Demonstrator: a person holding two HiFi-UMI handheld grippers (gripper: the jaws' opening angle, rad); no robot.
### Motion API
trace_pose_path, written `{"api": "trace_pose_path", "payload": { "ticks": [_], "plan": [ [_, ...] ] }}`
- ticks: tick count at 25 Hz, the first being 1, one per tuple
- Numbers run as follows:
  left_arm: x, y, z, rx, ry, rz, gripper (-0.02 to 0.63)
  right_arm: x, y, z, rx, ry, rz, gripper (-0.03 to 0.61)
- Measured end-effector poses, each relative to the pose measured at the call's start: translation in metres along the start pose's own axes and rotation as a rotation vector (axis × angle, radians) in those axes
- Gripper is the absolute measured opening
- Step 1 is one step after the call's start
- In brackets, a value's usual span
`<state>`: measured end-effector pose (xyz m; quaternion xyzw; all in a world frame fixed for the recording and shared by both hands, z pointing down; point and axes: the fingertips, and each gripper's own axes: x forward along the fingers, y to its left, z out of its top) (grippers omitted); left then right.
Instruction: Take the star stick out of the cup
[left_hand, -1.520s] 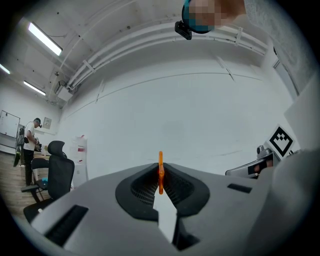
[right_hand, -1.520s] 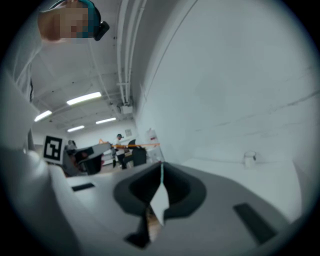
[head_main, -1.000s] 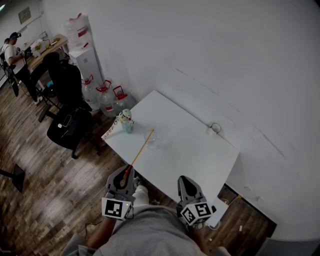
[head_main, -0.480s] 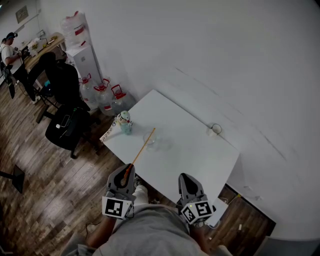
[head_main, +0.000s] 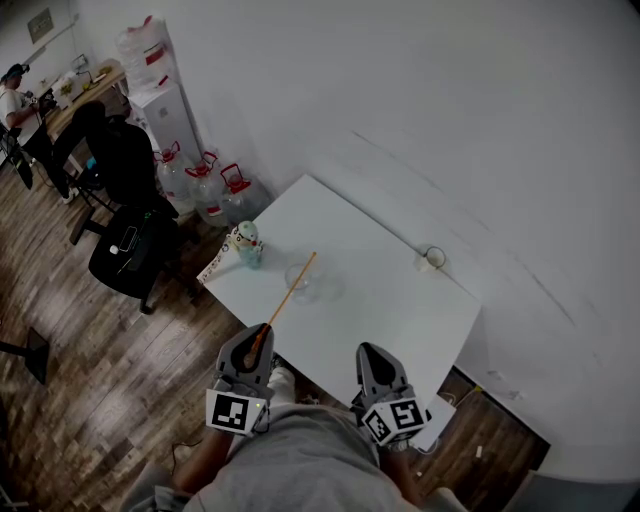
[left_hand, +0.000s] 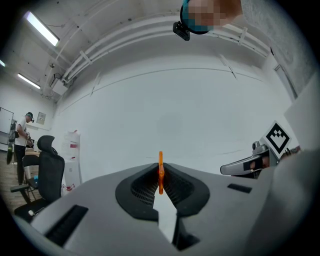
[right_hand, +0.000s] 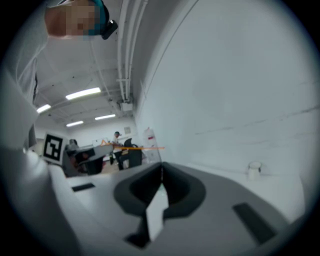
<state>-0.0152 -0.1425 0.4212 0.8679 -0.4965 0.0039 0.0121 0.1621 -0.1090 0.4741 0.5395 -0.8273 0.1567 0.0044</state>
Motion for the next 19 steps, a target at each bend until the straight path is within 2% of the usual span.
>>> {"api": "trace_pose_path", "payload": {
  "ticks": [19],
  "plan": [
    [0.019,0.003,-0.002,-0.006,0.013,-0.007,0.044,0.014,-0.01,0.0,0.011,0.019,0.002,0.035]
  ]
}}
